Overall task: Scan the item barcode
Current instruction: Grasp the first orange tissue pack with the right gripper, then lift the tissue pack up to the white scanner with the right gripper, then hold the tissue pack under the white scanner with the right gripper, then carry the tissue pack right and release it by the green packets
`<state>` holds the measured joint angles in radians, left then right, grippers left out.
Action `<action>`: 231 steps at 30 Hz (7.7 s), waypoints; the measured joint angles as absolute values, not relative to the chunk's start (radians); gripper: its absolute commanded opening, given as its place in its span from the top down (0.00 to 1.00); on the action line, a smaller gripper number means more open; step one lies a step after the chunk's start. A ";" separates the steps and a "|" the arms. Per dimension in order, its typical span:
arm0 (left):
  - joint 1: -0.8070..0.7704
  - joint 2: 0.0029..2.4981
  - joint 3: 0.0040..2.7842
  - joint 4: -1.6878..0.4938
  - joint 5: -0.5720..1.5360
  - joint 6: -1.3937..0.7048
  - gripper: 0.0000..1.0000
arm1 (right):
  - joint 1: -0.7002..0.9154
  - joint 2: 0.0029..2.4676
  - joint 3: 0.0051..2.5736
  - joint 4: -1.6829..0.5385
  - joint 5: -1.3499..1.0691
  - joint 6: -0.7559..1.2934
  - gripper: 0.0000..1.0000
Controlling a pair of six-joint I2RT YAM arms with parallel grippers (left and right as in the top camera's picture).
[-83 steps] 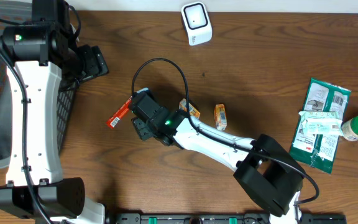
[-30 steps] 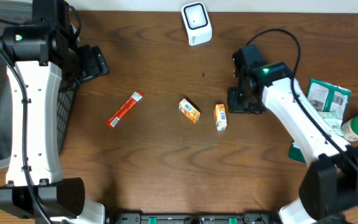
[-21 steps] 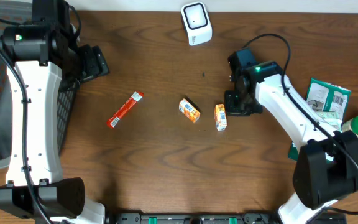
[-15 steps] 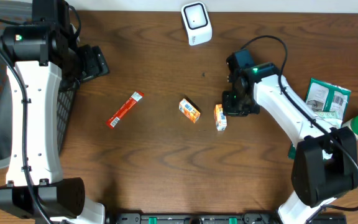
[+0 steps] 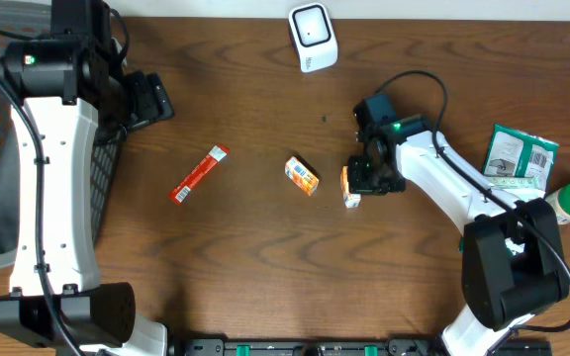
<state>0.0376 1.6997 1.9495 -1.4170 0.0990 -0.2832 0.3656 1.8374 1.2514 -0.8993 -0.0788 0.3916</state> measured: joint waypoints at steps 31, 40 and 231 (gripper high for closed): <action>0.038 1.700 1.950 -1.417 0.099 -0.283 0.14 | 0.312 1.837 1.248 -0.828 -0.306 0.325 0.65; 0.038 1.700 1.950 -1.417 0.099 -0.283 0.14 | 0.351 1.837 1.146 -0.680 -0.325 0.361 0.67; 0.038 1.700 1.949 -1.417 0.099 -0.283 0.14 | -0.205 2.170 1.953 -1.544 0.093 -0.032 0.99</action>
